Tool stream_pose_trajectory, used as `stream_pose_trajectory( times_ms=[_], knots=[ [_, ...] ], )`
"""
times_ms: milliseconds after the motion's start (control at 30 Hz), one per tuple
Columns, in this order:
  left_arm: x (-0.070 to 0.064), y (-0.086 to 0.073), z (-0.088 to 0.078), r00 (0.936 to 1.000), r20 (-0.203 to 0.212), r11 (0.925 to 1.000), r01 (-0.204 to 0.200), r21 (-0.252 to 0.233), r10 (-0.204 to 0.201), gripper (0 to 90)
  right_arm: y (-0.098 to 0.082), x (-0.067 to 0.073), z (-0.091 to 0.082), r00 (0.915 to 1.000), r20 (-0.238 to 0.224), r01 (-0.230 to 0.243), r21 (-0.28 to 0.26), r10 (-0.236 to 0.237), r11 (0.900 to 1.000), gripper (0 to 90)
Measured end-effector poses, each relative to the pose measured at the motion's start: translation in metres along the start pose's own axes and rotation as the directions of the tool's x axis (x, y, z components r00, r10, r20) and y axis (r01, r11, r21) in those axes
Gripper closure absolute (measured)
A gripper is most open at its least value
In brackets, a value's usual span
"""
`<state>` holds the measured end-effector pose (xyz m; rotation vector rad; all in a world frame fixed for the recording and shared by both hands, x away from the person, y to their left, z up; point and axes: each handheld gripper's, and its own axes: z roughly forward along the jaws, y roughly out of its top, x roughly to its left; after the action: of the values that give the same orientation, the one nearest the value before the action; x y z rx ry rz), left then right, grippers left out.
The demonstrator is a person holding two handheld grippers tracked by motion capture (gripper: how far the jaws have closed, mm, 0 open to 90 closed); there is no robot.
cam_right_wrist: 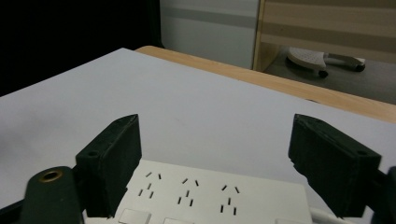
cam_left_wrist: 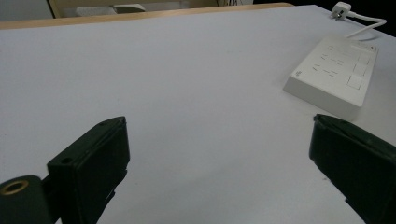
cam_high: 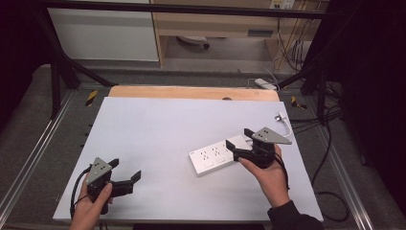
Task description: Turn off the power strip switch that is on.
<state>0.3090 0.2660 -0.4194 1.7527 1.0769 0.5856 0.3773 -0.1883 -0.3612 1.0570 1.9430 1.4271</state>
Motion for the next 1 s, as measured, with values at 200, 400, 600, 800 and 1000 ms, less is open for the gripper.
stream_pose_trajectory(
  times_ms=[200,400,600,800,1000],
  knots=[
    [0.0,0.0,0.0,1.0,0.0,1.0,0.0,0.0,0.0,5.3,0.001,-0.006,-0.005,0.9995,0.032,-0.002,-0.028,0.003,1.0,7.9],
    [0.0,0.0,0.0,1.0,0.001,1.0,0.001,0.0,-0.001,5.2,0.001,-0.01,-0.01,0.9992,0.037,-0.011,-0.044,0.013,0.999,4.1],
    [0.0,0.0,0.0,1.0,0.001,1.0,0.005,-0.003,-0.005,5.2,0.0,-0.013,-0.015,0.9995,0.031,-0.004,-0.038,0.005,0.999,1.4],
    [0.0,0.0,0.0,1.0,0.001,1.0,0.007,-0.003,-0.006,5.2,-0.001,-0.018,-0.021,0.9989,0.045,-0.008,-0.052,0.01,0.999,1.7],
    [0.001,0.0,0.0,1.0,-0.001,1.0,0.008,-0.004,-0.008,5.2,-0.002,-0.023,-0.03,0.9983,0.056,-0.014,-0.064,0.018,0.998,2.9]
  ],
)
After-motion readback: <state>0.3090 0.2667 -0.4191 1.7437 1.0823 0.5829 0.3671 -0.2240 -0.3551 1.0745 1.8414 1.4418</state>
